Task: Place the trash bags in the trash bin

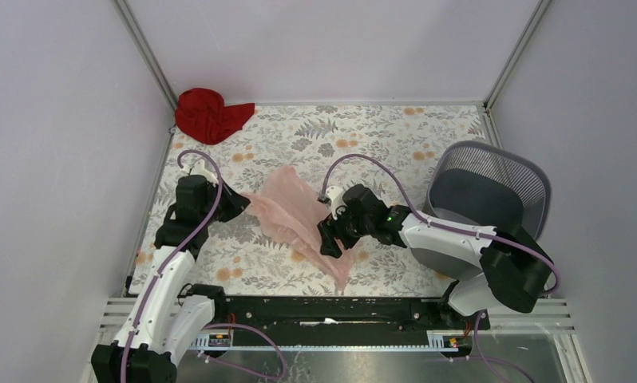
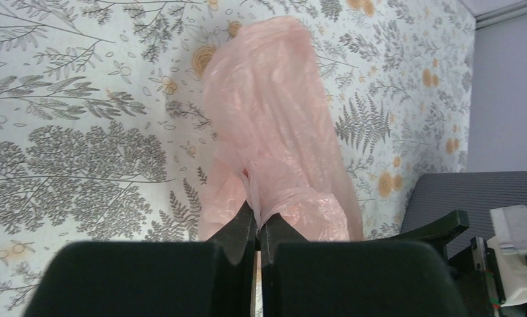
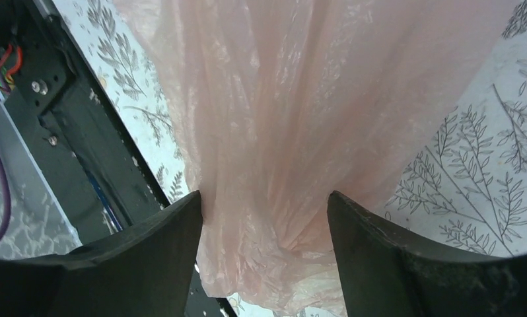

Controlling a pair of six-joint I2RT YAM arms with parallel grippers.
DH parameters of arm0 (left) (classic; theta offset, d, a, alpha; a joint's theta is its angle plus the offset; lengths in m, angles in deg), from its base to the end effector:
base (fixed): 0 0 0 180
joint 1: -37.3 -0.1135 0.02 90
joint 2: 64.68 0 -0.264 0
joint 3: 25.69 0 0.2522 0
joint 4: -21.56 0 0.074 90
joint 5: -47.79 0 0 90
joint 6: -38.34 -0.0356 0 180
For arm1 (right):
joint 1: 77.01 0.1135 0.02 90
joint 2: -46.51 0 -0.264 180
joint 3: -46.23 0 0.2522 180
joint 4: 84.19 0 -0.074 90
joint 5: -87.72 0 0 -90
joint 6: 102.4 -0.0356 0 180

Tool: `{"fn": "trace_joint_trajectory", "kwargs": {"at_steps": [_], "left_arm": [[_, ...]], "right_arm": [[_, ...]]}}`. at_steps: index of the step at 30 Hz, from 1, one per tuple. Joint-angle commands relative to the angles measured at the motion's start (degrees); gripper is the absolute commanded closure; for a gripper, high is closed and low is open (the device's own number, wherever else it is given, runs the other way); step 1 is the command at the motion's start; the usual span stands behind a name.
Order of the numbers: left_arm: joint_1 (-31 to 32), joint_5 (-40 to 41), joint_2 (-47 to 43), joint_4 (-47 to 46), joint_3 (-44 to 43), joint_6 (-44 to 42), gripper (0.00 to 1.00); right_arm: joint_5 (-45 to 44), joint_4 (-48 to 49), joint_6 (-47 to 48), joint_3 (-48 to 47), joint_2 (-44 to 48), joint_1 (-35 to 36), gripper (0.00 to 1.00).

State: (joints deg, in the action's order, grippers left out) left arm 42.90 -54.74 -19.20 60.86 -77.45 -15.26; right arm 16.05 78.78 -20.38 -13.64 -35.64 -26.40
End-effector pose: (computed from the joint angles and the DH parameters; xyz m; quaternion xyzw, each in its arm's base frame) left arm 0.1752 -0.0249 0.2701 -0.1818 0.8561 -0.2595 0.4083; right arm 0.1822 0.2395 0.2111 -0.3878 0.8064 0.3323 0.2981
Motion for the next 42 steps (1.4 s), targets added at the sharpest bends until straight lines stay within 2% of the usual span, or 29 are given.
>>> {"fn": "trace_joint_trajectory", "kwargs": {"at_steps": [1, 2, 5, 7, 9, 11, 13, 16, 18, 19, 22, 25, 28, 34, 37, 42], "left_arm": [[-0.2, 4.0, -0.7, 3.0, -3.5, -2.9, 0.99], [-0.2, 6.0, -1.1, 4.4, -4.6, -3.5, 0.92], [-0.2, 12.1, -4.8, 8.0, -8.0, -4.8, 0.50], [-0.2, 14.9, -7.7, 9.1, -10.1, -4.9, 0.27], [-0.2, 13.5, -8.8, 10.3, -12.9, -5.9, 0.19], [-0.1, 8.3, -8.2, 10.5, -15.1, -7.6, 0.17], [0.0, 0.6, -5.9, 9.7, -16.0, -9.1, 0.16], [2.0, -7.3, -0.4, 9.6, -15.6, -9.6, 0.16], [6.8, -5.5, 3.3, 9.1, -15.7, -9.6, 0.16], [11.3, -3.2, 4.6, 8.4, -16.0, -9.7, 0.15], [19.8, -0.5, 9.0, 6.5, -18.5, -12.3, 0.10], [24.3, 2.9, 14.0, 6.3, -22.5, -12.6, 0.06], [29.0, 4.5, 19.2, 4.6, -24.5, -11.3, 0.04], [43.1, 13.0, 31.7, 6.2, -26.6, -10.3, 0.01], [45.4, 14.8, 34.6, 3.4, -25.1, -7.9, 0.01], [45.8, 16.6, 40.6, 0.7, -23.1, -8.6, 0.01]], "right_arm": [[0.7, -2.4, 0.6, -2.0, -0.2, 0.1, 0.30], [0.0, -2.3, -0.6, -1.5, 0.3, 0.2, 0.33], [-0.2, 1.0, -4.0, 1.3, 2.6, 0.2, 0.37], [-0.1, 4.5, -5.6, 2.7, 3.1, 0.2, 0.39], [0.1, 5.1, -5.9, 1.9, 2.6, 0.2, 0.43], [0.1, 4.5, -6.0, 0.8, 2.4, 0.3, 0.45], [-0.8, 1.4, -6.8, -0.3, 3.3, 0.6, 0.43], [-1.4, -2.3, -6.9, -0.7, 7.8, 0.8, 0.29], [-2.4, -5.5, -6.3, -1.2, 11.3, 0.8, 0.19], [-3.6, -7.5, -6.2, -1.7, 13.0, 0.8, 0.15], [-5.7, -11.9, -6.5, -2.1, 18.1, 0.8, 0.08], [-5.7, -14.4, -7.0, -2.0, 23.3, 0.8, 0.01], [-6.0, -16.5, -6.2, -2.6, 27.0, 0.8, 0.00], [-7.8, -19.4, -5.8, -1.0, 32.1, 0.8, 0.00], [-8.1, -21.0, -4.7, -1.2, 33.4, 0.8, 0.00], [-8.6, -21.7, -4.7, 0.1, 35.4, 0.8, 0.00]]}}
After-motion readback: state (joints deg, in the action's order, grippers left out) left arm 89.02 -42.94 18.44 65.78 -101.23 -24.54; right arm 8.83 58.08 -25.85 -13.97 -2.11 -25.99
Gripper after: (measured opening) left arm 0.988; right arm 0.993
